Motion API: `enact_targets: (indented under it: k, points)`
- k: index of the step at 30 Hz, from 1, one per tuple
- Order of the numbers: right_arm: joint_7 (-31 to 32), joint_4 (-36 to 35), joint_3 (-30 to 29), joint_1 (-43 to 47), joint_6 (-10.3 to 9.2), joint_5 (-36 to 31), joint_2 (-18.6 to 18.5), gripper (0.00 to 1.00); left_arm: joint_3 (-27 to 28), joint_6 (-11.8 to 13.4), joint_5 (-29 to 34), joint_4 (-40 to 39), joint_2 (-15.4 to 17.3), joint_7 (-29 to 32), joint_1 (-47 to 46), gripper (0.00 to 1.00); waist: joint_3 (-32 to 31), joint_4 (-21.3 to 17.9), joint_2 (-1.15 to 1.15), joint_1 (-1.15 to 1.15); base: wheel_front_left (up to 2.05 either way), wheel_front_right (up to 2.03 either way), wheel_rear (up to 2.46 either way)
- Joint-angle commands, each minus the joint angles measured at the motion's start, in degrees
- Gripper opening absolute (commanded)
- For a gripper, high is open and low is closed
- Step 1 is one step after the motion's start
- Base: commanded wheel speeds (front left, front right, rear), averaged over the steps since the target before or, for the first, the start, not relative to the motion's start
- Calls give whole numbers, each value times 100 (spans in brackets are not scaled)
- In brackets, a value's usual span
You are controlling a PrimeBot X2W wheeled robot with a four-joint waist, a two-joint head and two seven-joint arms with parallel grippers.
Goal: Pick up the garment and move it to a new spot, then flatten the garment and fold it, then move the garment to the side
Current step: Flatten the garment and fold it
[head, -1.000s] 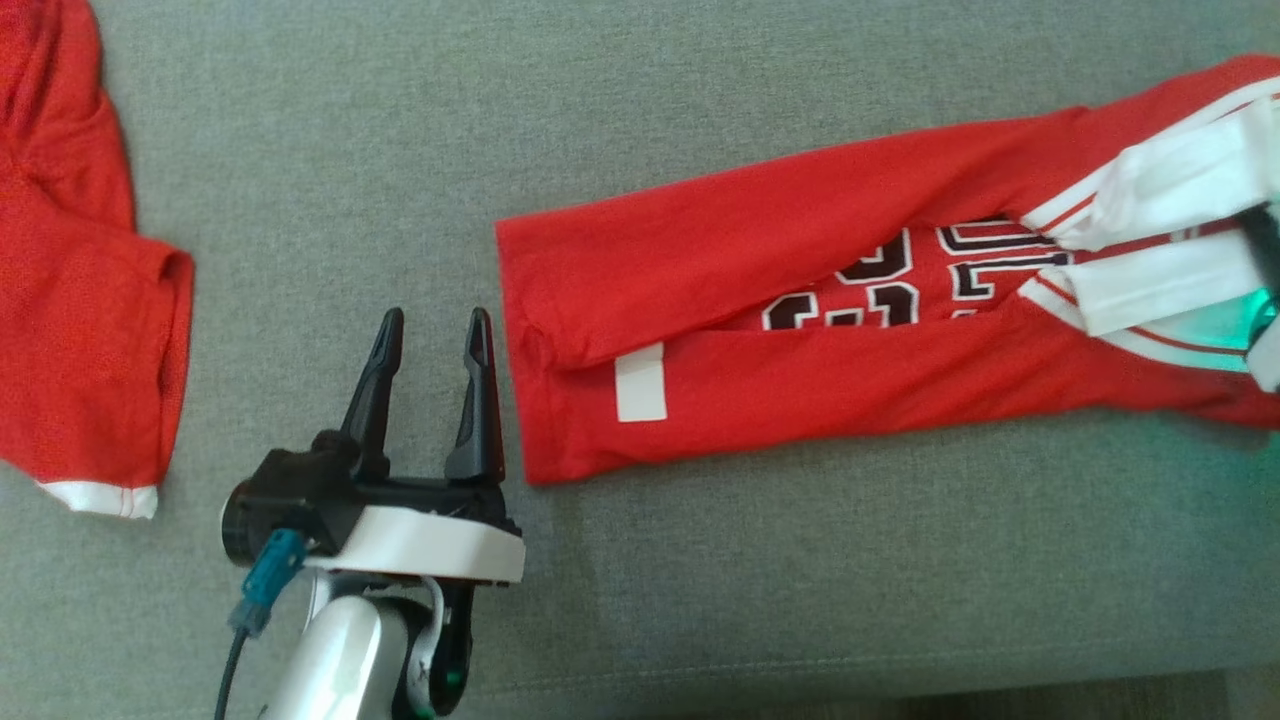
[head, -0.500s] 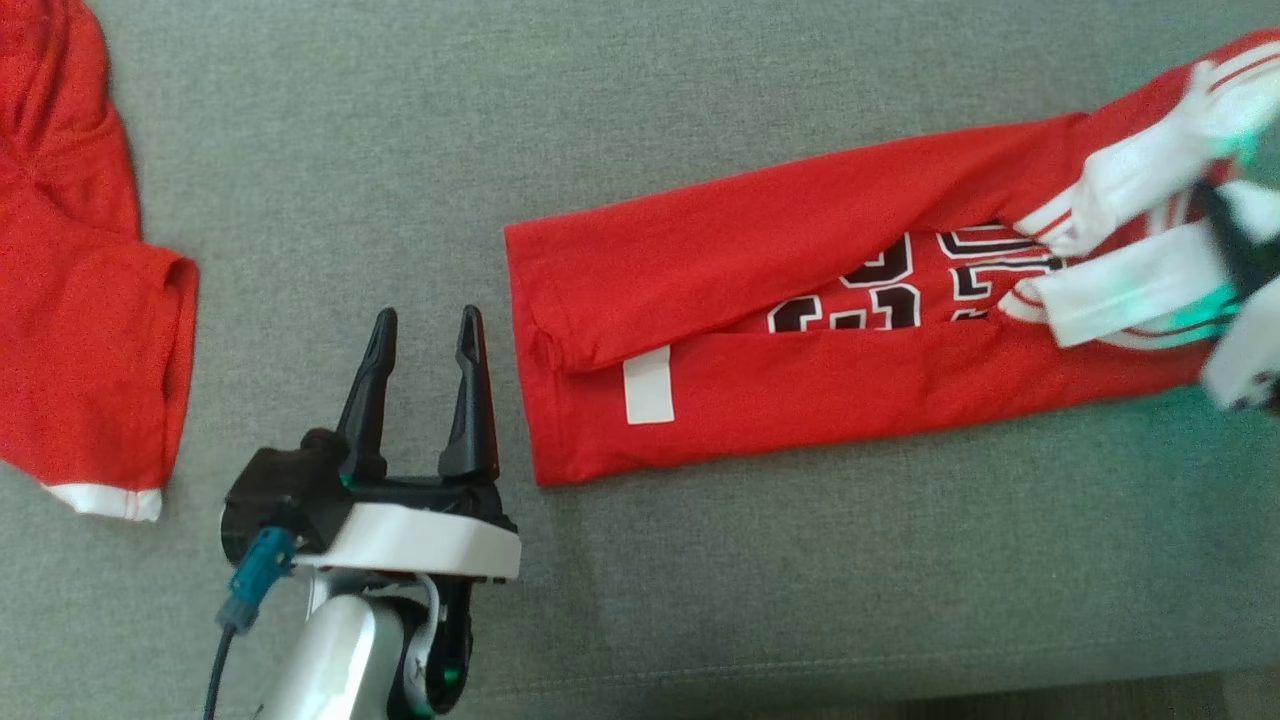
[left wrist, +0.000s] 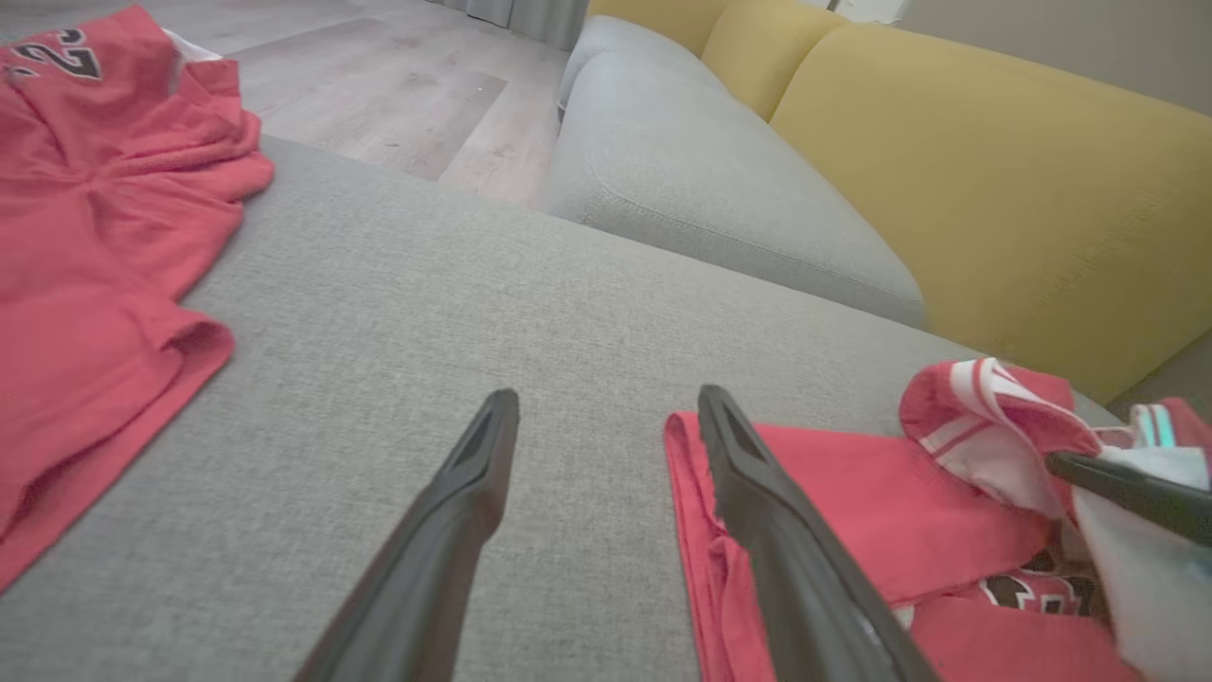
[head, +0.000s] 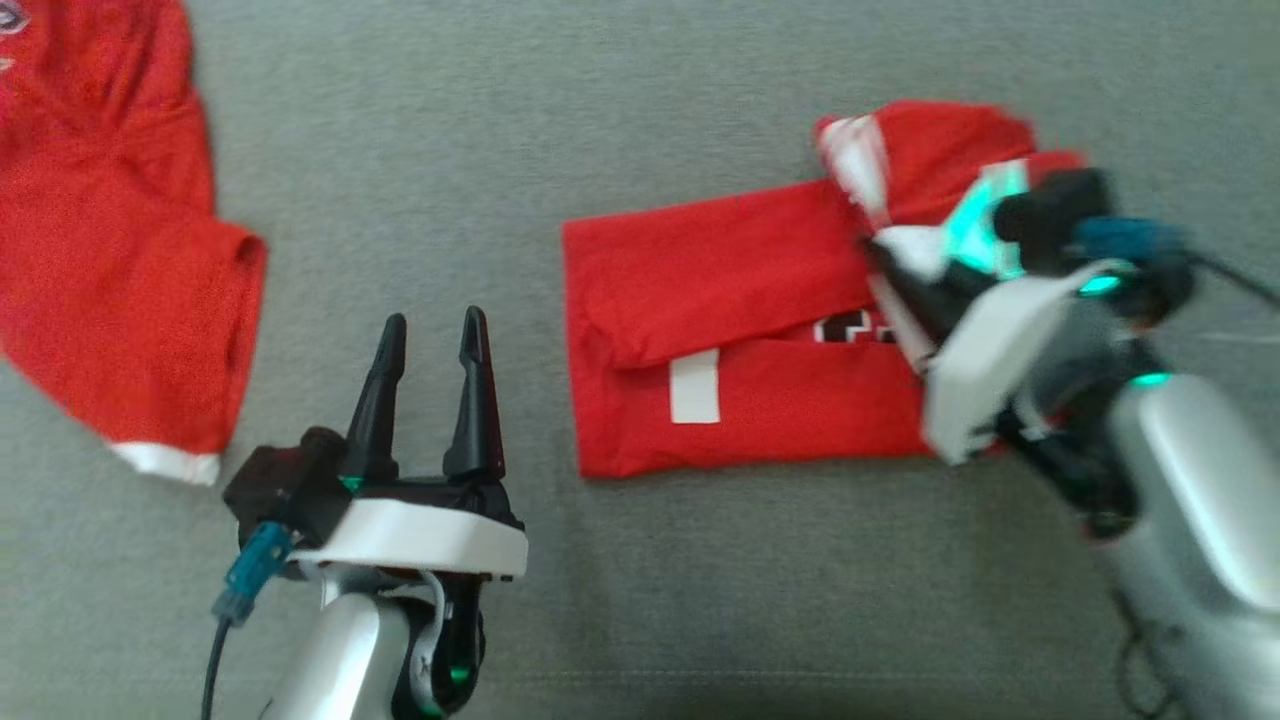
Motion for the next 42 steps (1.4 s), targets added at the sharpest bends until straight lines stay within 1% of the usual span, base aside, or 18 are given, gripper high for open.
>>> enact_targets:
  k: [1, 6, 10, 18, 24, 33, 34, 35, 36, 40, 42]
  points:
    - [-30, -144, 140, -65, -4, -52, 100, 0, 119, 29, -27, -135, -12, -45, -71, 100, -31, 141, 0, 0, 0, 0, 0]
    - [-159, 154, 574, -185, -4, -132, 615, 0, 45, 47, -153, -95, -13, -45, 9, 100, -130, 422, 0, 0, 0, 0, 0]
    - [-272, 346, 817, -187, -4, -197, 905, 0, 28, 75, -205, -60, -13, -45, 85, 100, -238, 565, 0, 0, 0, 0, 0]
    - [-556, 666, 1019, -274, -4, -410, 1384, 0, 35, 83, -184, -1, -13, -45, 206, 100, -405, 597, 0, 0, 0, 0, 0]
    - [-677, 831, 1128, -341, -4, -431, 1606, 0, 60, 53, -151, 35, -13, -45, 190, 100, -417, 508, 0, 0, 0, 0, 0]
    - [-984, 1222, 1222, -424, -4, -159, 1736, 0, 86, 38, -98, 91, -13, -45, 161, 100, -421, 439, 0, 0, 0, 0, 0]
    - [-1034, 1247, 1230, -413, -4, -81, 1738, 22, 91, 35, -91, 101, -13, -45, 167, 100, -436, 432, 0, 0, 0, 0, 0]
    - [-1089, 1242, 1274, -401, -4, 30, 1740, 66, 98, 32, -84, 113, -13, -45, 174, 100, -451, 422, 0, 0, 0, 0, 0]
    - [-1142, 1235, 1305, -381, -4, 158, 1741, 100, 111, 29, -79, 128, -13, -45, 180, 100, -466, 406, 0, 0, 0, 0, 0]
    - [-1420, 1178, 1326, -313, -4, 473, 1742, 100, 166, 23, -42, 181, -13, -45, 227, 100, -571, 315, 0, 0, 0, 0, 0]
    - [-1554, 1134, 1247, -241, -4, 571, 1743, 100, 209, 24, -22, 201, -13, -45, 257, 100, -636, 251, 0, 0, 0, 0, 0]
